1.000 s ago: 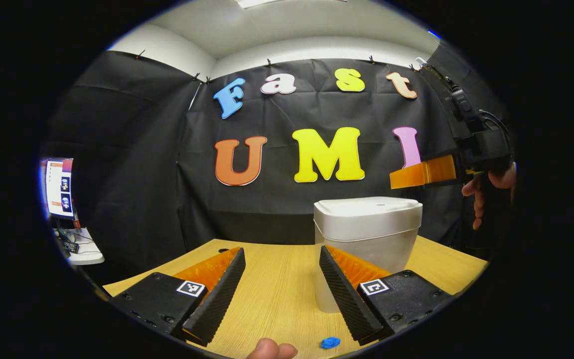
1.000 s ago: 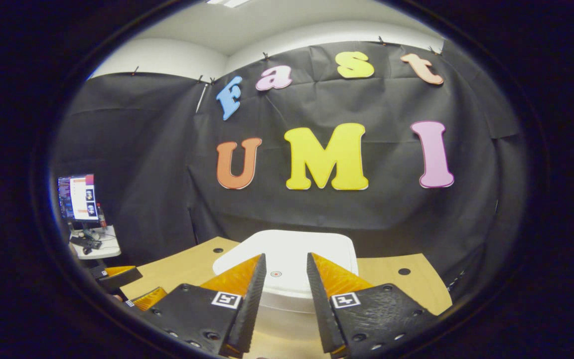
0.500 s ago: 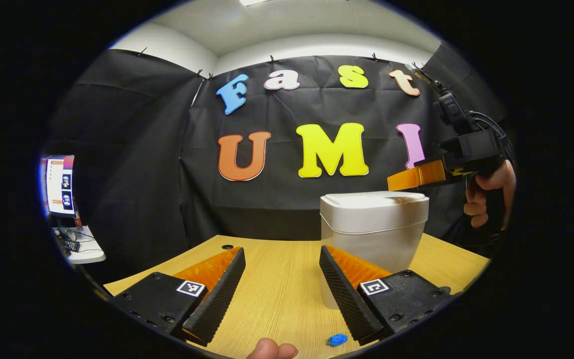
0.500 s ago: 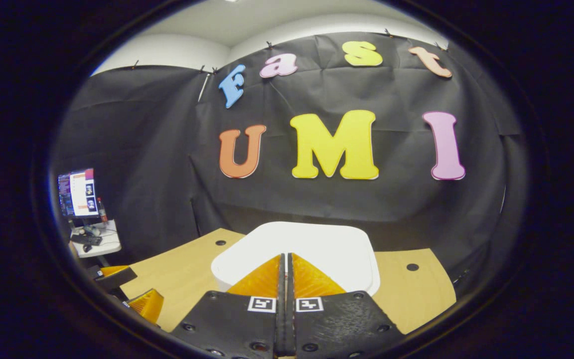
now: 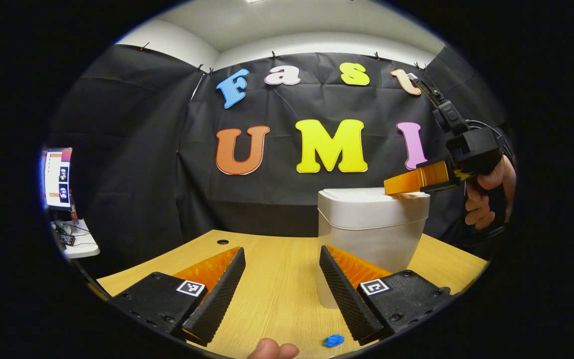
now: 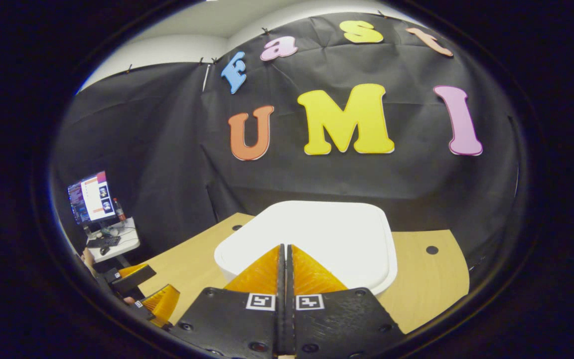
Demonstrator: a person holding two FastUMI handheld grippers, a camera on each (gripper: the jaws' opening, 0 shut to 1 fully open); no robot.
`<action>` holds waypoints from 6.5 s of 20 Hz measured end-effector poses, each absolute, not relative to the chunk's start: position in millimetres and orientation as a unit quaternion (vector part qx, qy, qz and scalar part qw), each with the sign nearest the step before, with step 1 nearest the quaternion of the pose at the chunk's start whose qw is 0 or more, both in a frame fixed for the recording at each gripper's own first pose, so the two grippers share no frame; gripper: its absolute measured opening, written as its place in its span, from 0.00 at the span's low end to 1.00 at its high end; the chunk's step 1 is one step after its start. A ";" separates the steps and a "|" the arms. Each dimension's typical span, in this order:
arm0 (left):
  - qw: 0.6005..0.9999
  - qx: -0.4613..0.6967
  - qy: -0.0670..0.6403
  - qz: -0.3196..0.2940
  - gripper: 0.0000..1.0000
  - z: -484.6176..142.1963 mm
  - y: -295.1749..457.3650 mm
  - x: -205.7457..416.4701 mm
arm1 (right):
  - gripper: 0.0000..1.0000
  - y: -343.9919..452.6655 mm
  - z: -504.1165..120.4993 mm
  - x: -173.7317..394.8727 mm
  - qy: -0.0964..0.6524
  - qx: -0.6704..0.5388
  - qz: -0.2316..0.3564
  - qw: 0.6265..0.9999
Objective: Press the lid of the desktop garbage bin to open it, pick up the crumpled paper on the desktop and throw it into the bin, then pick up the pop can on the desktop and drop it into the bin, and finally close the garbage bin lid.
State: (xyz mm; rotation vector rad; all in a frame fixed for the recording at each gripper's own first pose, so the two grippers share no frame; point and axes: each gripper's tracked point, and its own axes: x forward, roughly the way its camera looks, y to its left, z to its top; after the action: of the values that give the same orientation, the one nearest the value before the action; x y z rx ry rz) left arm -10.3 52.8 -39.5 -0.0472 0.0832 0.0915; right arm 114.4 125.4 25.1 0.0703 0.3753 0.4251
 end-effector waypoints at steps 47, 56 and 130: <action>0.990 -0.026 0.134 -0.021 0.97 -143.7 -10.3 -66.6 | 0.98 -15.6 -28.5 -55.6 -0.016 0.019 0.055 0.998; 0.975 -0.029 0.216 -0.040 0.98 -210.7 -40.1 -79.9 | 0.97 -44.3 -80.6 -66.8 0.027 0.034 0.027 0.999; 1.000 -0.022 0.008 0.001 0.32 -7.6 10.9 7.9 | 0.81 14.8 -229.2 -63.8 0.233 0.044 0.043 0.971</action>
State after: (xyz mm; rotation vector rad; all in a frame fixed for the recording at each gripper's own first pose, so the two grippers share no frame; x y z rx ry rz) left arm 7.9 10.9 -7.6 -0.0443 0.0165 0.0010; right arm -63.8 14.8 -229.2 0.0897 0.4698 0.0878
